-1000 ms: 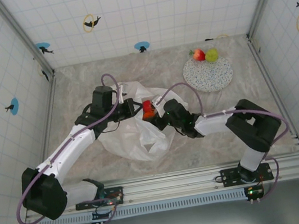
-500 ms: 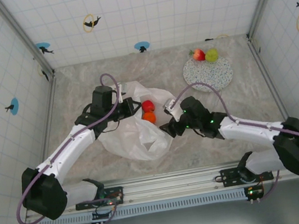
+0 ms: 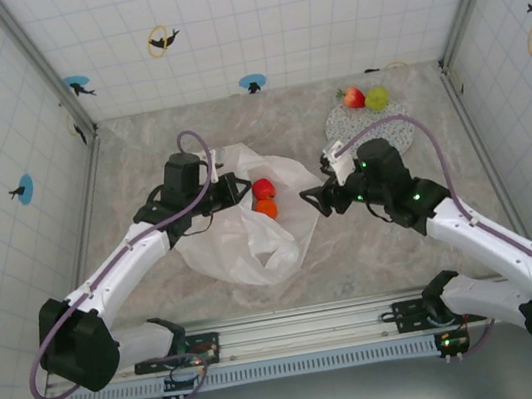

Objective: Place the fruits into the plastic bag

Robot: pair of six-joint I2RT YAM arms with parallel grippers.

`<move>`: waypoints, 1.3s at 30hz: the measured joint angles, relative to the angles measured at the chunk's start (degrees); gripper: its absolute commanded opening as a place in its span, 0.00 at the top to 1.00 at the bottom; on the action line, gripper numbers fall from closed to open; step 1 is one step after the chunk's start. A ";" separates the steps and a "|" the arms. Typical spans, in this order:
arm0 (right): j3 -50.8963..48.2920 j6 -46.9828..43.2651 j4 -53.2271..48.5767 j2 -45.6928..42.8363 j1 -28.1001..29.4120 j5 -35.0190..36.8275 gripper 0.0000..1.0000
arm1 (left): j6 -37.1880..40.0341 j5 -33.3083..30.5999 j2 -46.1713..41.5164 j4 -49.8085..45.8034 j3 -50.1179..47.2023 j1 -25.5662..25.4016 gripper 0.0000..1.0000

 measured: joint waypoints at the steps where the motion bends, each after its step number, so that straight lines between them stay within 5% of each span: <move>1: 0.15 1.18 0.13 0.00 -1.16 0.42 0.12 | -0.04 0.00 -0.07 0.02 -0.07 0.00 1.00; 16: 2.86 11.96 0.92 3.82 -7.80 13.35 0.09 | -1.07 -0.42 -0.35 -0.26 -0.63 0.00 1.00; 27: 5.05 12.26 0.94 8.98 -9.33 15.96 0.08 | -1.07 -0.44 -1.31 -0.15 -0.66 0.00 1.00; 39: 9.64 12.11 3.13 21.92 -17.70 14.47 0.08 | -0.92 -2.60 -1.42 -0.04 -0.85 0.00 1.00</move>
